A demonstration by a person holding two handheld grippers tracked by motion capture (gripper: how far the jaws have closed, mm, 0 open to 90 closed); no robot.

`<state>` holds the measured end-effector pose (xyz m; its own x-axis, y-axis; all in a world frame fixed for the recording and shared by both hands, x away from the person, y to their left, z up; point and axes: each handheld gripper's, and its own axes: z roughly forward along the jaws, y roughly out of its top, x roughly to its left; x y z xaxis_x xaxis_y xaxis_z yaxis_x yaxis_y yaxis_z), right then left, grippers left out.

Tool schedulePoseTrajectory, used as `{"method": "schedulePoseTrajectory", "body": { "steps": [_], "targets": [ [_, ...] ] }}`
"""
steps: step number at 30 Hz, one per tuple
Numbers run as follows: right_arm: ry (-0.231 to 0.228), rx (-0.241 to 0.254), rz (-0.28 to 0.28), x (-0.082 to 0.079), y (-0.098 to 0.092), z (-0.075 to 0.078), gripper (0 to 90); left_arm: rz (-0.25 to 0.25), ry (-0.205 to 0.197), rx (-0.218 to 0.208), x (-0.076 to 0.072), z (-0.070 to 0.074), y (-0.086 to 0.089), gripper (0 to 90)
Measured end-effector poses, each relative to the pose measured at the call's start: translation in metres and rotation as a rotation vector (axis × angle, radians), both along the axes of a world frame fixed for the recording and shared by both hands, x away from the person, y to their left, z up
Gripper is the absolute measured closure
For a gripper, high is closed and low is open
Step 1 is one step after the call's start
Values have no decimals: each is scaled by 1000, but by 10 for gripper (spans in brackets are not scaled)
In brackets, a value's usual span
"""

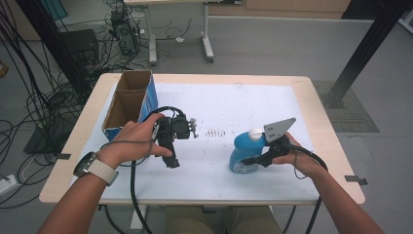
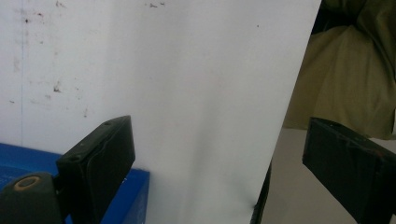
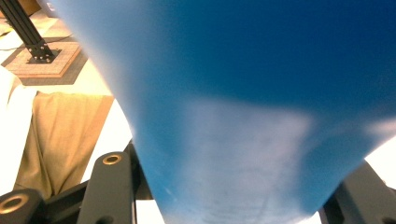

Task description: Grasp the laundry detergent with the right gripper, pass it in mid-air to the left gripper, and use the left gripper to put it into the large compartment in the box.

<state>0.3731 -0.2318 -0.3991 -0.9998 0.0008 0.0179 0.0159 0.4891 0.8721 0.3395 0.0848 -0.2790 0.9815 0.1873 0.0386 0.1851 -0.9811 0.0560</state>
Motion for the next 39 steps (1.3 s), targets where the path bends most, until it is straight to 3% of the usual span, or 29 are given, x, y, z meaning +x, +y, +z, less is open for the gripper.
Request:
{"method": "schedulePoseTrajectory", "body": {
  "steps": [39],
  "targets": [
    [5,-1,-13,-1,0,0,444,-1,3,0,0,-1,-1,99]
  ]
}}
